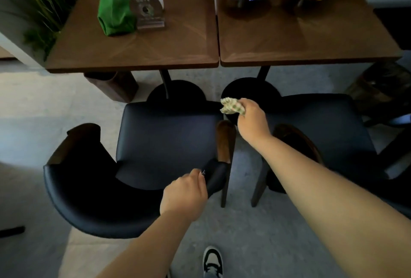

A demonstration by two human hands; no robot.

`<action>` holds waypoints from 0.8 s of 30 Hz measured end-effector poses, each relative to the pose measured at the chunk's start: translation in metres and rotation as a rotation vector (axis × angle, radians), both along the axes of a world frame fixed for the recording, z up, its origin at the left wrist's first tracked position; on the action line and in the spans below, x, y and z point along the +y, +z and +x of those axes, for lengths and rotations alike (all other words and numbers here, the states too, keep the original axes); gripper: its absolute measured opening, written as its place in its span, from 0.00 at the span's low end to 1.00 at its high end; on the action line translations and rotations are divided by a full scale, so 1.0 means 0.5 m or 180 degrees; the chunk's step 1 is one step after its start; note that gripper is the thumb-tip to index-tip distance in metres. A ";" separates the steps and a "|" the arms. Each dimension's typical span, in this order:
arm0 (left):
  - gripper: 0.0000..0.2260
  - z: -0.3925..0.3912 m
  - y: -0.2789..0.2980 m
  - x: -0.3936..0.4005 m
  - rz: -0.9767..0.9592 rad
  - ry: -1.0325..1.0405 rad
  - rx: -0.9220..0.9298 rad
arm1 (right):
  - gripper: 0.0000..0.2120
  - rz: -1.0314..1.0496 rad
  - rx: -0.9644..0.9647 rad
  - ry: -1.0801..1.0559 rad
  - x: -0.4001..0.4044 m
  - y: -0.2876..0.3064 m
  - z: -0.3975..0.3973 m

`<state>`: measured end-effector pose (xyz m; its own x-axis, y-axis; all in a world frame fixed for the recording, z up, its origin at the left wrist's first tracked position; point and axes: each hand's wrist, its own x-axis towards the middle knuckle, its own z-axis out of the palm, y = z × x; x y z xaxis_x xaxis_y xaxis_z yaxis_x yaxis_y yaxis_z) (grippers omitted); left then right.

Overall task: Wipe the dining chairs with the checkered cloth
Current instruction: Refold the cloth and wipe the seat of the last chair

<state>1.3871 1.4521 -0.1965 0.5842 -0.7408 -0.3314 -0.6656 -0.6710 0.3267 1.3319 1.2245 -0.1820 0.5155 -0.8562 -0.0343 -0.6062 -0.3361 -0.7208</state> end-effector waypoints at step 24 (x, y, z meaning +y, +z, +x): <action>0.14 -0.005 0.006 0.001 -0.0069 0.0004 -0.0073 | 0.22 -0.0909 0.2655 0.1951 0.075 -0.116 0.082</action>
